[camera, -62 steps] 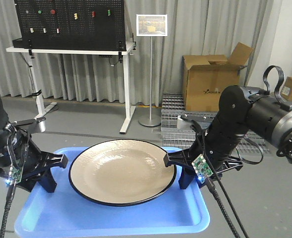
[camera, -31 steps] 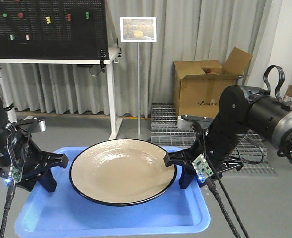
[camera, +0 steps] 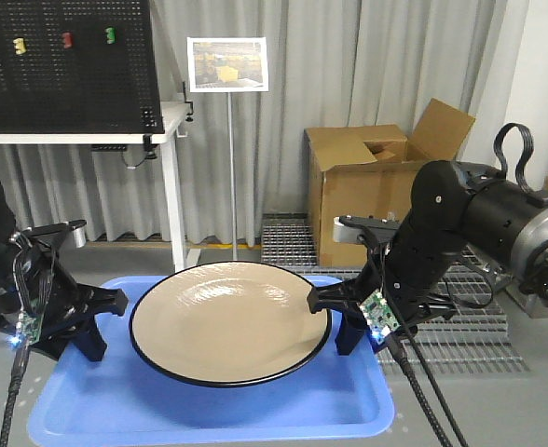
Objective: Place disk in tray to left cabinet
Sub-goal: 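Carry the tray with both grippers toward the open white cabinet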
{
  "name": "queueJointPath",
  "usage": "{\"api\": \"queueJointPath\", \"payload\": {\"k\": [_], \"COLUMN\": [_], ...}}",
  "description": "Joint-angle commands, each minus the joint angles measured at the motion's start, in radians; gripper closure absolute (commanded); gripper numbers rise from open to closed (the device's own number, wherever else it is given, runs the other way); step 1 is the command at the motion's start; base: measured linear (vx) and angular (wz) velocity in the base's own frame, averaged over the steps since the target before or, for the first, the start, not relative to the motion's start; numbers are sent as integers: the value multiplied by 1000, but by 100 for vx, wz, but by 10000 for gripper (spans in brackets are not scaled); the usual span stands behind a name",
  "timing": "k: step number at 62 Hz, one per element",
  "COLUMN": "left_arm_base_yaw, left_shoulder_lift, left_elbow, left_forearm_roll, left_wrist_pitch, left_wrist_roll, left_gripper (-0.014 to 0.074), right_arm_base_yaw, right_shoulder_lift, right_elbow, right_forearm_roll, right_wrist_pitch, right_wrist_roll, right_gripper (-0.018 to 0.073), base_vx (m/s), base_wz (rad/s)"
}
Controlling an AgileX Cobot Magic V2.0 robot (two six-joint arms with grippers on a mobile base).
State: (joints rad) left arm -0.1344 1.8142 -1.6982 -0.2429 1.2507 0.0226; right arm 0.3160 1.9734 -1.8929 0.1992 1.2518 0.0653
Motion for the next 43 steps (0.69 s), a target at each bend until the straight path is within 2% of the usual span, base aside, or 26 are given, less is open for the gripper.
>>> {"api": "queueJointPath", "payload": {"k": [1,23,43], "left_arm_base_yaw": [-1,-1,-1], "left_shoulder_lift": [-60,-60,-60], "left_elbow": [-36,-36,-36], "left_forearm_roll": [-2,-1,0], "left_wrist_pitch": [2,2,0], "left_wrist_roll": [16,16,16], "left_gripper": [597,597,597], "right_arm_base_yaw": [-6,-6,-6], "right_shoulder_lift": [-70,-70,-70], "right_elbow": [-38,-38,-38], "right_forearm_roll": [-12,-12,-12], "right_wrist_pitch": [-30,-30,-34], "right_wrist_roll": [-22,-22,-22], "right_gripper": [563,563,563], "base_vx": [63,62,58], "base_wz": [-9,-17,-35]}}
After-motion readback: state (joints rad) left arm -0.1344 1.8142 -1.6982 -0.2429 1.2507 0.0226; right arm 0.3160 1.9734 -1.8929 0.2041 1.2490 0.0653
